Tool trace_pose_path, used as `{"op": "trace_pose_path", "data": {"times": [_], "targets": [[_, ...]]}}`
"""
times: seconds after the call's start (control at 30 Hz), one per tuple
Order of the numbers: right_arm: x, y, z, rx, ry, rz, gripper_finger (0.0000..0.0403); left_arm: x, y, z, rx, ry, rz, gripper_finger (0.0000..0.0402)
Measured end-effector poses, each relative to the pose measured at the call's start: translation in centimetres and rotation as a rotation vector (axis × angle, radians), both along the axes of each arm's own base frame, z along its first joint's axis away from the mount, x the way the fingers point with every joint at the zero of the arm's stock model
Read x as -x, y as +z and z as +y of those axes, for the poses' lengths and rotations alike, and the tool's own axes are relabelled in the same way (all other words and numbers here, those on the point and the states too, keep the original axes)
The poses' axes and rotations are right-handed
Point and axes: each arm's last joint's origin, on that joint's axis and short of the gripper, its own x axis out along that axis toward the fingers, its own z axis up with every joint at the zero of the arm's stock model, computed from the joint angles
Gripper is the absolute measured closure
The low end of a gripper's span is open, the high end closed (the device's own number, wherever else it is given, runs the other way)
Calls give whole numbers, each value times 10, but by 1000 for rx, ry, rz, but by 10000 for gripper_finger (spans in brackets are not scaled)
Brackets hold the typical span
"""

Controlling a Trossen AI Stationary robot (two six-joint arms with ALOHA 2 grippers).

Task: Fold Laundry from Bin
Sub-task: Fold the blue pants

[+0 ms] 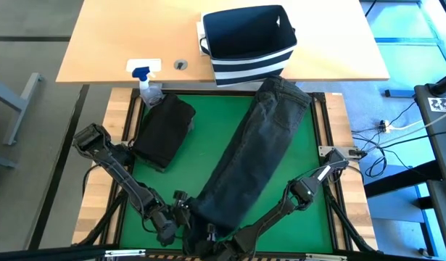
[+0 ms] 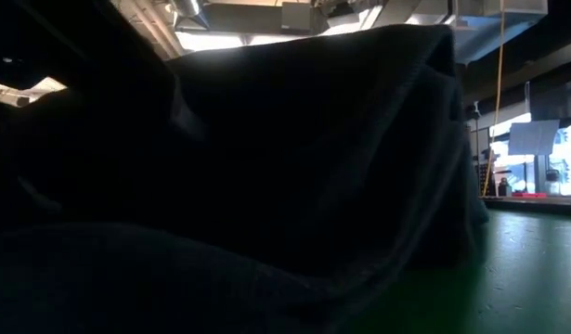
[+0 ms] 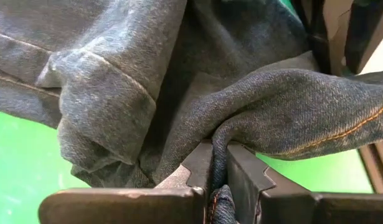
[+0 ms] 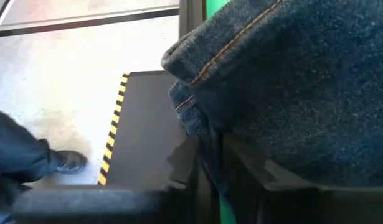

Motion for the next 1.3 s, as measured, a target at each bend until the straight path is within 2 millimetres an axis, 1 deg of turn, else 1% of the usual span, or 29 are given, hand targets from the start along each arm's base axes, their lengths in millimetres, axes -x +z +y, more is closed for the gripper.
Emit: {"op": "trace_pose_path", "data": {"times": [0.17,0.3,0.5,0.63,0.8,0.87,0.9,0.97,1.03,1.17,1.3], "targets": [[-1,-1,-1,-40,12,21,362,-1,1,-1,14,-13,-1,369],[-2,0,-1,-51,10,17,395,-1,1,-1,14,-13,-2,369],[-2,1,0,-59,26,14,400,0,0,-2,47,-41,32,369],[-3,7,2,-80,30,-11,401,4,10,-2,103,-71,57,369],[-3,17,2,-99,21,-27,402,14,32,2,148,-102,31,368],[-3,23,0,-96,3,-37,403,19,40,5,159,-125,49,359],[-4,26,-5,-81,-22,-36,402,23,43,7,158,-143,64,352],[-8,29,-10,-114,-65,-45,402,31,46,9,131,-171,101,334],[-8,30,-12,-123,-84,-40,402,40,45,10,84,-193,147,311],[-4,35,-5,-182,-77,-39,402,57,40,11,-11,-237,244,270],[-5,39,-5,-229,-101,-40,402,75,37,10,-130,-270,303,253]]}}
